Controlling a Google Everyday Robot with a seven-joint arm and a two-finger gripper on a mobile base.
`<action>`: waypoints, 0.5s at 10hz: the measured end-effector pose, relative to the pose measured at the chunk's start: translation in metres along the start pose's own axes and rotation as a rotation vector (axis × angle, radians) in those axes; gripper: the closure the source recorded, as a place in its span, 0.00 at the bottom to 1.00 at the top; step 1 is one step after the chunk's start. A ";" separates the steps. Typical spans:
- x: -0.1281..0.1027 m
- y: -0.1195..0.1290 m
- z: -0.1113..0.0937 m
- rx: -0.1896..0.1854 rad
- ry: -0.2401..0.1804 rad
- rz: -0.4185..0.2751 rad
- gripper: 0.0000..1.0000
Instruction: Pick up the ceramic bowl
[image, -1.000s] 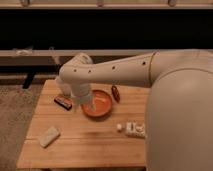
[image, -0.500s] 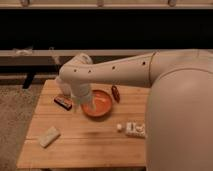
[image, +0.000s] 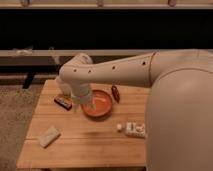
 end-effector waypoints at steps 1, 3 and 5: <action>0.000 0.000 0.000 0.000 -0.001 0.000 0.35; -0.008 -0.003 0.005 -0.012 -0.006 0.020 0.35; -0.035 -0.016 0.014 -0.021 -0.020 0.043 0.35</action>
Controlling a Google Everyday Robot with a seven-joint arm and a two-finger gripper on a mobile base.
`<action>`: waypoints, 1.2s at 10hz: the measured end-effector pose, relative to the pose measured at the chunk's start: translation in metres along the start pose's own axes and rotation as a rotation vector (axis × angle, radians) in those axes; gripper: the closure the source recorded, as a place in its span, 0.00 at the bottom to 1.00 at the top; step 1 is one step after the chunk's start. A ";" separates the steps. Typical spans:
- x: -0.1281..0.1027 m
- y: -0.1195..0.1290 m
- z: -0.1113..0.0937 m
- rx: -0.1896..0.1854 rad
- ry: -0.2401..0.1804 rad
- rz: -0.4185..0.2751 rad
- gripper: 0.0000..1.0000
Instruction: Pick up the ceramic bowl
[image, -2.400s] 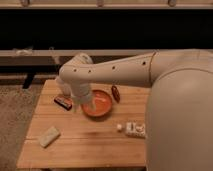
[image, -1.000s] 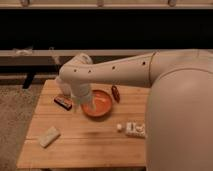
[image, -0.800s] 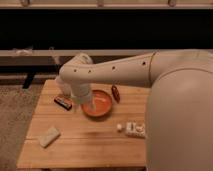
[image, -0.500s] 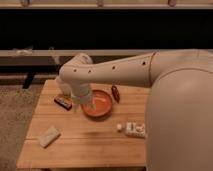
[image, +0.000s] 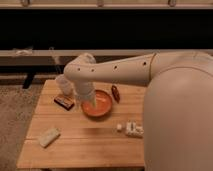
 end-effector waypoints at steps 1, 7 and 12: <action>-0.015 -0.009 0.006 -0.003 -0.004 0.017 0.35; -0.048 -0.086 0.047 -0.016 0.021 0.185 0.35; -0.061 -0.112 0.100 -0.034 0.113 0.270 0.35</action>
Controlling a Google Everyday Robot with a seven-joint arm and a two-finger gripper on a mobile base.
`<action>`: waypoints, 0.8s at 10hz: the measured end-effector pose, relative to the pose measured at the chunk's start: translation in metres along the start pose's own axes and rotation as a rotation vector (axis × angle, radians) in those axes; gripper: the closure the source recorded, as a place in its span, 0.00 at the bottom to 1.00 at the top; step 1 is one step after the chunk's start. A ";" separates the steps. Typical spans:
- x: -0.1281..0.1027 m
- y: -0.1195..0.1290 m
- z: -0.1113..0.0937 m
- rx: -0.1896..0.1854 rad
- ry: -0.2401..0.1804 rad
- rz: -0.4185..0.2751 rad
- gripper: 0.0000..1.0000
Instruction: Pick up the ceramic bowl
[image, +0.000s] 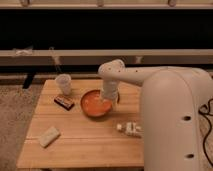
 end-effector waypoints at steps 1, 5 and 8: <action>-0.004 0.001 0.013 0.009 0.020 0.006 0.35; -0.012 0.011 0.040 0.027 0.081 0.003 0.41; -0.011 0.015 0.030 -0.042 0.083 -0.013 0.70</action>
